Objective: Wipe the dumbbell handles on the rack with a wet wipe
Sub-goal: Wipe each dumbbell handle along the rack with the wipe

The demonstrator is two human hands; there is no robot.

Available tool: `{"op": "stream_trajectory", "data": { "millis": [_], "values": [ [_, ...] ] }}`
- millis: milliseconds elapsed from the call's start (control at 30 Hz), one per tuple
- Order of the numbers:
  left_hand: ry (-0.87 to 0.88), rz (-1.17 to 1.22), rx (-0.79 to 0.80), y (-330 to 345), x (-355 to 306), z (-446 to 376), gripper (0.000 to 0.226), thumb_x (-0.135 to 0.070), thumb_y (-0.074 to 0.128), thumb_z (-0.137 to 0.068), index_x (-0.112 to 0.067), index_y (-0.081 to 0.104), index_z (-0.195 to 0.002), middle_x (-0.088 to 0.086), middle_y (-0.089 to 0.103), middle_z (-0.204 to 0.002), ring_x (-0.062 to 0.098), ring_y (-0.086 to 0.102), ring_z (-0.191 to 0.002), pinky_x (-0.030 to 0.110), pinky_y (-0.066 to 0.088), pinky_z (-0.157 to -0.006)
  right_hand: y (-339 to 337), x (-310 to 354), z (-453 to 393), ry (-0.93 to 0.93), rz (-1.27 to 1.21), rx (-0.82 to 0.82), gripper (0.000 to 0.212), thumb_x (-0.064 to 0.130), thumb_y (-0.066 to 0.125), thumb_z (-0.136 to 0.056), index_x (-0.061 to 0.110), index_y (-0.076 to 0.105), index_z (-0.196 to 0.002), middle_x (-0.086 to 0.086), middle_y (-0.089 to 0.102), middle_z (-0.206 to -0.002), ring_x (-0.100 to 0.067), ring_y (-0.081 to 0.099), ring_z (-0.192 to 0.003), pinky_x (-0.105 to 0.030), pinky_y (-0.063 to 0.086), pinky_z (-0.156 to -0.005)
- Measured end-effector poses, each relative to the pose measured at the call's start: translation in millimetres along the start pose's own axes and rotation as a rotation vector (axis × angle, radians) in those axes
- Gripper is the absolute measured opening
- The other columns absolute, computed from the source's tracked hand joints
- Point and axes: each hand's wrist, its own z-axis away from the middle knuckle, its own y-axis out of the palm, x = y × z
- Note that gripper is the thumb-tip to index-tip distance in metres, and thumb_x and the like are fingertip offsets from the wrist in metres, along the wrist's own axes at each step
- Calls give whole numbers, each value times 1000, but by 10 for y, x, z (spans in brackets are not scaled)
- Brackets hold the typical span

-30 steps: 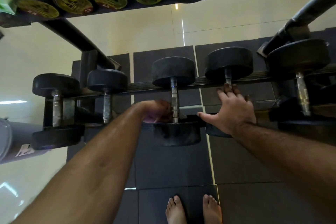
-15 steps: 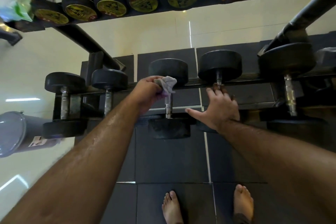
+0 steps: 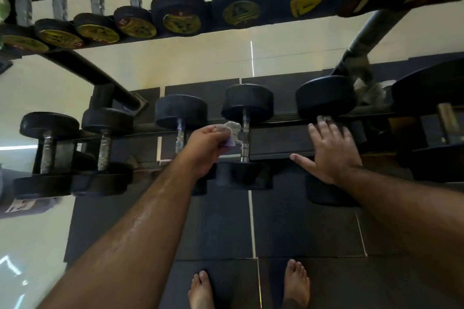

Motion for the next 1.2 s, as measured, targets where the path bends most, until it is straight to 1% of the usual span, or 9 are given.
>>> {"op": "stream_trajectory", "data": {
  "millis": [100, 267, 433, 600, 700, 800, 967, 1100, 1200],
  "values": [
    [131, -248, -112, 317, 60, -54, 8, 0, 69, -97, -7, 73, -94, 5, 72, -75, 15, 66, -68, 38, 60, -79, 139, -174, 32, 79, -186, 116, 121, 104, 22, -78, 27, 16, -170, -7, 0, -179, -34, 13, -163, -54, 27, -128],
    [232, -385, -231, 579, 137, -173, 15, -3, 74, -93, -16, 76, -86, 9, 72, -76, 21, 66, -71, 44, 60, -78, 282, -173, 73, 70, -179, 86, 137, 113, 13, -66, 25, 14, -171, -5, -8, -180, -32, 2, -165, -57, 17, -129],
    [309, -592, -362, 714, 192, -228, 32, -7, 73, -91, -29, 71, -68, -11, 68, -59, 0, 62, -57, 21, 53, -63, 292, -206, 83, 45, -205, 71, 142, 114, 14, -63, 23, 12, -172, -6, -9, -180, -28, -1, -166, -56, 21, -131],
    [364, -898, -443, 691, 181, -282, 24, -16, 79, -90, -22, 80, -113, -8, 75, -95, 8, 69, -90, 19, 50, -81, 288, -199, 71, 27, -183, 63, 143, 116, 9, -59, 28, 15, -172, -9, -1, -180, -29, 0, -166, -59, 19, -129],
    [469, -1072, -358, 650, 171, -367, 25, -20, 75, -93, -24, 79, -118, 1, 79, -109, 20, 72, -101, 28, 55, -92, 317, -190, 84, 22, -166, 35, 144, 116, 8, -60, 26, 22, -170, -13, 11, -179, -31, 10, -165, -59, 24, -129],
    [585, -1314, -226, 688, 187, -519, 24, -19, 71, -92, -27, 80, -112, 4, 74, -103, 30, 70, -95, 35, 54, -81, 329, -184, 87, -7, -138, 4, 142, 116, 9, -61, 24, 28, -168, -12, 19, -177, -30, 17, -164, -57, 30, -127],
    [760, -1621, -16, 652, 275, -630, 37, 8, 69, -79, -13, 81, -107, 8, 75, -112, 36, 65, -101, 40, 52, -90, 341, -176, 72, -18, -126, 2, 142, 116, 13, -60, 24, 32, -167, -9, 22, -177, -28, 15, -165, -57, 28, -128],
    [879, -1923, 293, 520, 150, -576, 32, -1, 66, -80, -21, 81, -100, -2, 75, -107, 23, 67, -101, 32, 48, -96, 351, -177, 73, -19, -109, 3, 142, 116, 14, -62, 24, 33, -167, -8, 24, -177, -28, 15, -165, -57, 26, -129],
    [899, -1970, 225, 518, 12, -649, 25, -6, 69, -79, -19, 81, -96, -2, 75, -99, 23, 67, -94, 33, 52, -91, 359, -171, 66, -12, -101, 5, 142, 116, 13, -61, 23, 34, -167, -9, 25, -176, -29, 15, -165, -58, 28, -128]
  ]
}}
